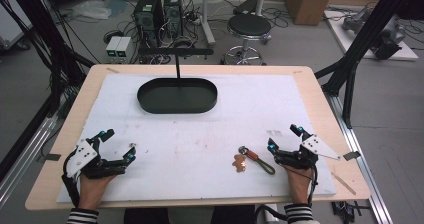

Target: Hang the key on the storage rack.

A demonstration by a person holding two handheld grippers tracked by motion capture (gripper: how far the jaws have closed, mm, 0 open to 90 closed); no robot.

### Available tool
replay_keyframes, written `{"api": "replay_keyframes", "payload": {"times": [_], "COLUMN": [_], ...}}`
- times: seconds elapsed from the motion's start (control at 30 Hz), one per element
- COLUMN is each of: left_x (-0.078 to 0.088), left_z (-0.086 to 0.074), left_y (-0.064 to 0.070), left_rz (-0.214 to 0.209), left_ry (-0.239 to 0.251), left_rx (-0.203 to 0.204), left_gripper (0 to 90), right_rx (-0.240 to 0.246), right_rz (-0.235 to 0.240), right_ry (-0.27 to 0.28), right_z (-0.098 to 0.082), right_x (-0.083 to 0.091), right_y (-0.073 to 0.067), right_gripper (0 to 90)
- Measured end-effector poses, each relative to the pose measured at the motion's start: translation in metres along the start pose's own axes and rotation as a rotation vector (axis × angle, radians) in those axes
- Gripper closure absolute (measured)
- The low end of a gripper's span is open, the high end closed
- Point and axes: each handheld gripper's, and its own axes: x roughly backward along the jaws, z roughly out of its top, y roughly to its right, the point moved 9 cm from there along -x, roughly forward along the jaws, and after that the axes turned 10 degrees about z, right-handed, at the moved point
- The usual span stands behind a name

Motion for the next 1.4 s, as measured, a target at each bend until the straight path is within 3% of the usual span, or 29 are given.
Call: {"api": "replay_keyframes", "payload": {"times": [0.2,0.7,0.9,1.03,1.17,1.4], "left_x": [-0.002,-0.002,-0.002,-0.002,-0.002,-0.002], "left_z": [-0.001,-0.001,-0.001,-0.001,-0.001,-0.001], "left_y": [0.001,0.0,-0.001,-0.001,-0.001,-0.001], "left_rz": [-0.004,0.007,0.017,0.018,0.018,0.019], "left_ry": [-0.016,-0.019,-0.023,-0.02,-0.021,-0.021], "left_rx": [-0.019,-0.008,0.003,0.003,0.003,-0.003], "left_gripper": [3.9,3.9,3.9,3.9,3.9,3.9], "right_rx": [0.005,-0.02,0.006,0.034,0.072,0.075], "right_rz": [-0.001,-0.002,0.039,0.066,0.106,0.19], "right_ry": [0.007,0.021,0.012,-0.041,-0.142,-0.27], "right_z": [0.001,0.002,0.015,0.023,0.033,0.05], "right_x": [0.0,0.002,0.002,0.002,0.002,0.001], "right_y": [0.001,0.003,-0.004,-0.007,-0.014,-0.02], "right_gripper": [0.9,0.8,0.8,0.9,0.9,0.9]}}
